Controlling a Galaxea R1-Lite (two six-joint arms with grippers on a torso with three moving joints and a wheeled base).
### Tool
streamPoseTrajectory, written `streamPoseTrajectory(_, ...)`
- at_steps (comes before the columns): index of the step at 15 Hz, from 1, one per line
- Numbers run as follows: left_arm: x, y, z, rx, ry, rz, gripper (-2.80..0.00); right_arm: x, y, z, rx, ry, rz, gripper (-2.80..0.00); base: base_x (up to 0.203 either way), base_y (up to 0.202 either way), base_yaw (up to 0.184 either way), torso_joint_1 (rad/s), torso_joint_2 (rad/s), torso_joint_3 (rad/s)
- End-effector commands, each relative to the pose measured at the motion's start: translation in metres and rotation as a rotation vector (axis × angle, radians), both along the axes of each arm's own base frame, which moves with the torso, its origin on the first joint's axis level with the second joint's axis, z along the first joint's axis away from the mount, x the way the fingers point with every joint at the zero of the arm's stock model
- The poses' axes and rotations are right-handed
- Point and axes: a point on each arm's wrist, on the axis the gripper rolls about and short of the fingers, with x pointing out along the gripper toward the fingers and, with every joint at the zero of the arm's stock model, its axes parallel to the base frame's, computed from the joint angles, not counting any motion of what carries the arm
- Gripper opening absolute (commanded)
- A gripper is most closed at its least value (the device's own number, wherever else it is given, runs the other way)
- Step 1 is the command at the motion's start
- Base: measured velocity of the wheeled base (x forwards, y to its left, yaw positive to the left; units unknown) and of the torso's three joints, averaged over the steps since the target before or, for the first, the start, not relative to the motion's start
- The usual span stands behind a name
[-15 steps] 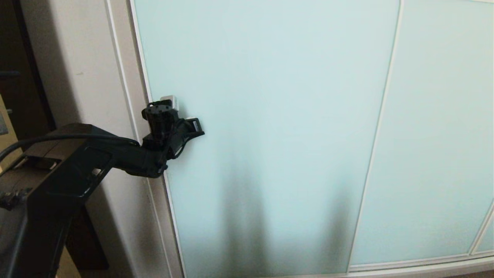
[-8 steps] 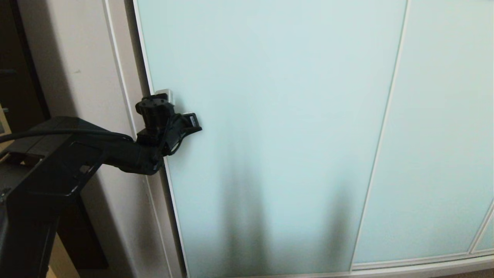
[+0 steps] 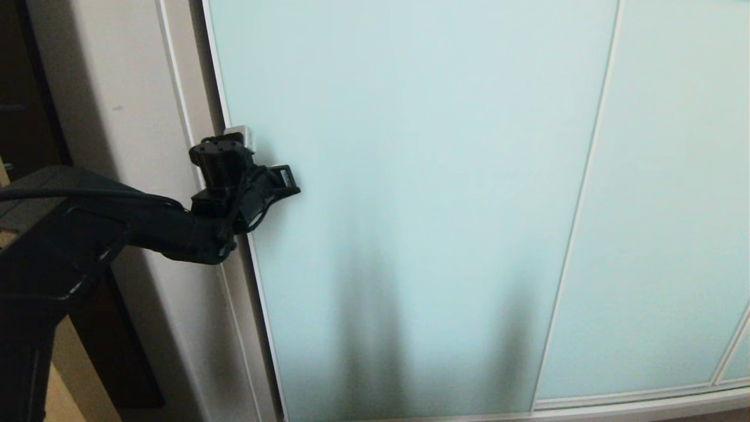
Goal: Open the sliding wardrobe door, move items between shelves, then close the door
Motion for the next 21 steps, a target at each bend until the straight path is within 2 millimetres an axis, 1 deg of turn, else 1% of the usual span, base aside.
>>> streamPoseTrajectory(1, -0.037, 0.005, 0.049, -0.013, -0.085, 0.002, -2.80, 0.000, 0.000, 0.000, 0.000, 0.000, 0.000, -2.80, 0.000, 0.000, 0.000, 0.000, 0.00, 0.000)
streamPoseTrajectory(3, -0.076, 0.012, 0.081, -0.009, -0.137, 0.010, -2.80, 0.000, 0.000, 0.000, 0.001, -0.001, 0.000, -2.80, 0.000, 0.000, 0.000, 0.000, 0.00, 0.000)
streamPoseTrajectory(4, -0.098, 0.016, 0.095, 0.009, -0.163, 0.019, -2.80, 0.000, 0.000, 0.000, 0.001, 0.001, 0.000, -2.80, 0.000, 0.000, 0.000, 0.000, 0.00, 0.000)
streamPoseTrajectory(5, -0.125, 0.023, 0.108, 0.032, -0.190, 0.037, -2.80, 0.000, 0.000, 0.000, 0.000, -0.001, 0.000, -2.80, 0.000, 0.000, 0.000, 0.000, 0.00, 0.000)
streamPoseTrajectory(7, -0.176, 0.034, 0.121, 0.072, -0.225, 0.077, -2.80, 0.000, 0.000, 0.000, -0.001, 0.001, 0.000, -2.80, 0.000, 0.000, 0.000, 0.000, 0.00, 0.000)
streamPoseTrajectory(8, -0.204, 0.040, 0.123, 0.097, -0.236, 0.102, -2.80, 0.000, 0.000, 0.000, -0.001, -0.001, 0.000, -2.80, 0.000, 0.000, 0.000, 0.000, 0.00, 0.000)
streamPoseTrajectory(9, -0.231, 0.047, 0.119, 0.119, -0.233, 0.131, -2.80, 0.000, 0.000, 0.000, 0.000, 0.000, 0.000, -2.80, 0.000, 0.000, 0.000, 0.000, 0.00, 0.000)
streamPoseTrajectory(11, -0.283, 0.061, 0.105, 0.151, -0.221, 0.190, -2.80, 0.000, 0.000, 0.000, -0.001, 0.001, 0.000, -2.80, 0.000, 0.000, 0.000, 0.000, 0.00, 0.000)
streamPoseTrajectory(14, -0.353, 0.068, 0.091, 0.165, -0.241, 0.240, -2.80, 0.000, 0.000, 0.000, 0.001, 0.001, 0.000, -2.80, 0.000, 0.000, 0.000, 0.000, 0.00, 0.000)
streamPoseTrajectory(16, -0.397, 0.069, 0.075, 0.170, -0.231, 0.254, -2.80, 0.000, 0.000, 0.000, 0.001, 0.000, 0.000, -2.80, 0.000, 0.000, 0.000, 0.000, 0.00, 0.000)
streamPoseTrajectory(18, -0.437, 0.069, 0.054, 0.176, -0.203, 0.258, -2.80, 0.000, 0.000, 0.000, 0.000, 0.000, 0.000, -2.80, 0.000, 0.000, 0.000, 0.000, 0.00, 0.000)
streamPoseTrajectory(19, -0.455, 0.069, 0.042, 0.178, -0.188, 0.257, -2.80, 0.000, 0.000, 0.000, 0.000, 0.002, 0.000, -2.80, 0.000, 0.000, 0.000, 0.000, 0.00, 0.000)
streamPoseTrajectory(21, -0.481, 0.068, 0.014, 0.188, -0.139, 0.233, -2.80, 0.000, 0.000, 0.000, 0.001, 0.001, 0.000, -2.80, 0.000, 0.000, 0.000, 0.000, 0.00, 0.000)
